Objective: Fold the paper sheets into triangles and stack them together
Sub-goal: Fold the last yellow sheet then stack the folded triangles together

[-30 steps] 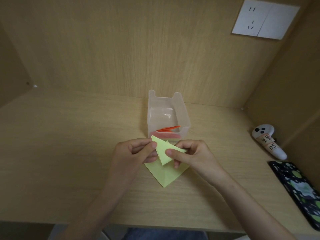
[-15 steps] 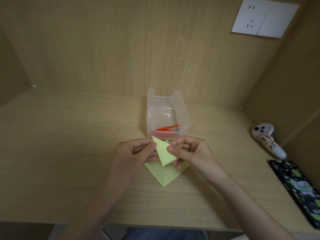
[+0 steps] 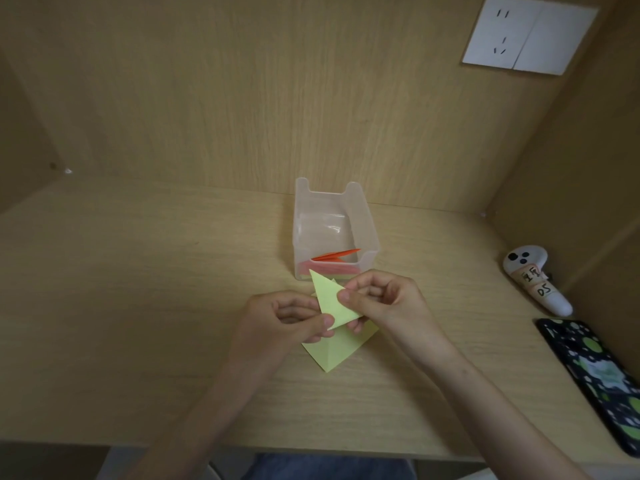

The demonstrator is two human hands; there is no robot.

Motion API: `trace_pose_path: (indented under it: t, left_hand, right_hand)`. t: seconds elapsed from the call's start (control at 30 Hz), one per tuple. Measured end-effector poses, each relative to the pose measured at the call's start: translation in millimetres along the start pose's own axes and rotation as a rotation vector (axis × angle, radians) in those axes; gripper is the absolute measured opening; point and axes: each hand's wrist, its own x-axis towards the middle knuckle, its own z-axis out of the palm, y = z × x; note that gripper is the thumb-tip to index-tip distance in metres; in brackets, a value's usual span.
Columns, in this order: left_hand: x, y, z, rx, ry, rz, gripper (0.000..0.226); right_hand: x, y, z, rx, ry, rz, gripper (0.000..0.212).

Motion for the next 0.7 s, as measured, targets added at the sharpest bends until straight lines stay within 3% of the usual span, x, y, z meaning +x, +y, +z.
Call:
trace_pose_path:
  t: [0.17, 0.27, 0.37, 0.5, 0.7]
  left_hand:
    - [1.0, -1.4, -0.9, 0.052, 0.018, 0.02, 0.016]
    - [0.8, -1.6, -2.9, 0.097, 0.019, 0.04, 0.014]
    - [0.6, -1.4, -2.8, 0.13, 0.019, 0.039, 0.014]
    - [1.9, 0.4, -3.7, 0.14, 0.014, 0.022, 0.013]
    - [1.4, 0.0, -5.8, 0.077, 0.011, -0.038, 0.013]
  right_hand:
    - [-1.2, -5.0, -6.2, -0.021, -0.15, 0.181, 0.019]
    - [-0.8, -2.6, -9.7, -0.096, -0.239, 0.256, 0.011]
    - [-1.1, -2.3, -8.0, -0.105, -0.283, 0.266, 0.003]
    - [-1.0, -2.6, -3.9, -0.13, -0.288, 0.237, 0.014]
    - [-1.3, -0.9, -2.0, -0.12, -0.281, 0.206, 0.007]
